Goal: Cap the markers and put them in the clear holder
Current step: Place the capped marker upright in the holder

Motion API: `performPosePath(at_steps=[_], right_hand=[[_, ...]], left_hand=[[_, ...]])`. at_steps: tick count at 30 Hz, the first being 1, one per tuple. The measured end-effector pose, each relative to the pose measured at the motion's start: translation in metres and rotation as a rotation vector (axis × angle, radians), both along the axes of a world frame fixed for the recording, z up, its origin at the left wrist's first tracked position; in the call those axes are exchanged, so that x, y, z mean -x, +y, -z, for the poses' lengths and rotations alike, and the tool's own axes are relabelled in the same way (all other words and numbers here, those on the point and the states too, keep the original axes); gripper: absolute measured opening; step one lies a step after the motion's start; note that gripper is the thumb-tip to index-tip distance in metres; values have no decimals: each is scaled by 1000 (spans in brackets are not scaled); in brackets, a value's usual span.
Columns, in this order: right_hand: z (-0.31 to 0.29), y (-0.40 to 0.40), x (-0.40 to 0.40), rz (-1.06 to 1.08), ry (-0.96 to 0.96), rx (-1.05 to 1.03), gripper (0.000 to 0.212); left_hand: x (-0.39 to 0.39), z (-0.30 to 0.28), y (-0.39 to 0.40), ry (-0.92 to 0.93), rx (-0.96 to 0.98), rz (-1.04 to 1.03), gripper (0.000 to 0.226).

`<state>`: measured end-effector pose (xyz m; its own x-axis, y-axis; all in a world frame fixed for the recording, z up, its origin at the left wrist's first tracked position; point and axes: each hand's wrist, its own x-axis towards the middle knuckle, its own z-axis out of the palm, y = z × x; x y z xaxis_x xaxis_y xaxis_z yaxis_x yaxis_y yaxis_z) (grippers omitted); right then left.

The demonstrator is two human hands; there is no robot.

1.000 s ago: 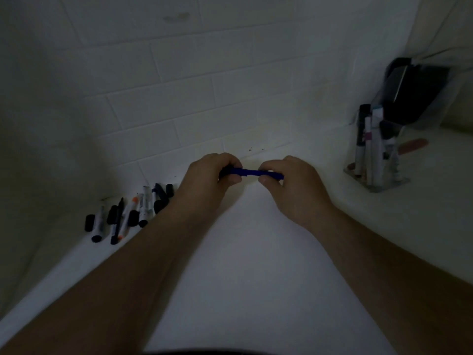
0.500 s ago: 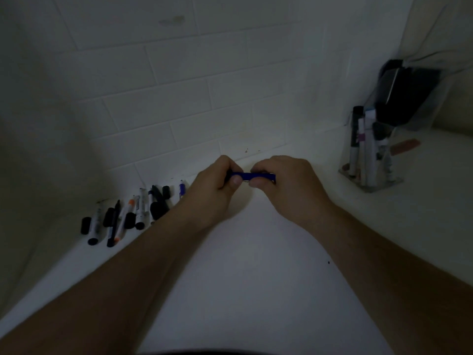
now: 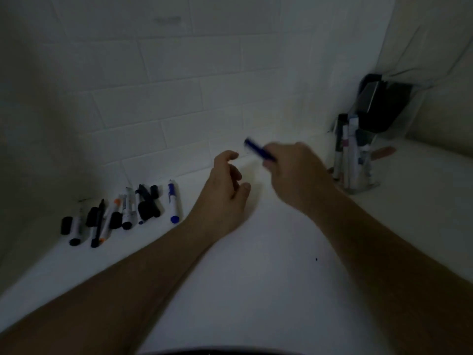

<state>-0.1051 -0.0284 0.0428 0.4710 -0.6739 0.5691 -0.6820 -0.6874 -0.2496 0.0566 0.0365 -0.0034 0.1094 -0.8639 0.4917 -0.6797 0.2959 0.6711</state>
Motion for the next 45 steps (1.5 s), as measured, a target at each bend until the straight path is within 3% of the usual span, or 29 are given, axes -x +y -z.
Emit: performPosePath(at_steps=[3,5,7,11,17,21,23,25,28,32,37,45], right_hand=[[-38,-8,18,25,-358,37,20],[-63,-13,38,85,-429,96,24],[-83,-18,64,180,-396,136,28],[-96,-30,115,343,-212,209,33],[-76,-39,139,431,27,102,66],[-69,-49,140,409,227,103,47],[-71,-53,140,371,248,-2,33],[-73,-54,141,353,287,-113,32],[-71,-58,143,329,347,-114,39],[-66,-55,143,336,299,-55,42],[-53,-21,105,266,-14,155,36],[6,10,-6,-122,-4,5,35]], left_hand=[[7,7,5,-329,60,69,53],[8,9,6,-502,110,128,49],[8,9,6,-558,130,136,45],[9,9,5,-599,156,139,39],[9,9,7,-602,158,113,38],[9,9,8,-613,153,105,37],[9,9,8,-610,155,100,37],[9,9,7,-602,153,101,36],[9,9,8,-604,156,101,36],[7,9,9,-601,201,143,29],[-5,-5,11,-612,227,200,26],[-100,-53,36,-533,213,-151,32]])
